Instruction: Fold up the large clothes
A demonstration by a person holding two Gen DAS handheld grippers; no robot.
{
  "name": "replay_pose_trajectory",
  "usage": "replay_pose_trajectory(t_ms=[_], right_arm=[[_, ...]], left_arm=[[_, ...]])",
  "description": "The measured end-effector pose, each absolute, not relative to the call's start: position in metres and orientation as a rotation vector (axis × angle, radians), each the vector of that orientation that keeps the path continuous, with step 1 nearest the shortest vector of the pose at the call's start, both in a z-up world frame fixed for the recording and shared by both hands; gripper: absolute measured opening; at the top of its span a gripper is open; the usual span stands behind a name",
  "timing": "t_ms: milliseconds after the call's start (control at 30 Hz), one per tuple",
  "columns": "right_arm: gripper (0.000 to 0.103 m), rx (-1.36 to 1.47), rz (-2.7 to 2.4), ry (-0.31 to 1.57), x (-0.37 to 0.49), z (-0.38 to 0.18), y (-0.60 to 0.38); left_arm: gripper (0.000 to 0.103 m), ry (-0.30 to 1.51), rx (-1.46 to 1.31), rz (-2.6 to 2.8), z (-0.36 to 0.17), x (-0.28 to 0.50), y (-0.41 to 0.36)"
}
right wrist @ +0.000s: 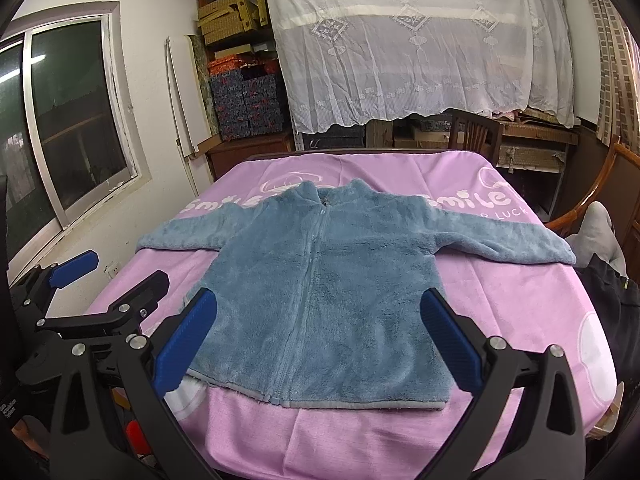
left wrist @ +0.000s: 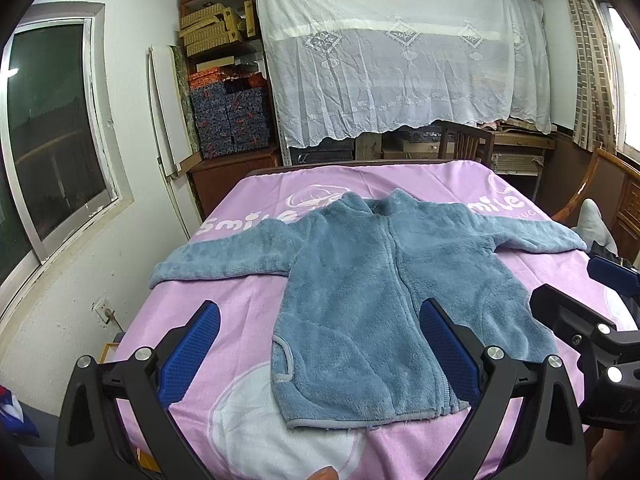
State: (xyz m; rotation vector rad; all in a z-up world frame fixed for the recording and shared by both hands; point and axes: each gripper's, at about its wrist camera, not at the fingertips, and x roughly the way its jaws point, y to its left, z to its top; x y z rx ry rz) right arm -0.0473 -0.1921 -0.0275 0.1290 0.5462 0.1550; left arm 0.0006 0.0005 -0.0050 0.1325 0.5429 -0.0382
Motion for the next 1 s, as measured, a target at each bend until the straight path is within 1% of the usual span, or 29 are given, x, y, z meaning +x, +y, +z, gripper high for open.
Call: replay_pose_trajectory(t_ms=[767,1000], right_arm=[[0.099,0.151,0.154,0.555,-0.045,-0.026,-0.195],[0.099,0.148,0.154,0.558,-0.044,-0.026,-0.194]], left_arm=[[0.100,0.548,0.132,-0.039,-0.009,0.001,0.000],[0.100,0.554,0.135,-0.043,-0.019,0.006,-0.004]])
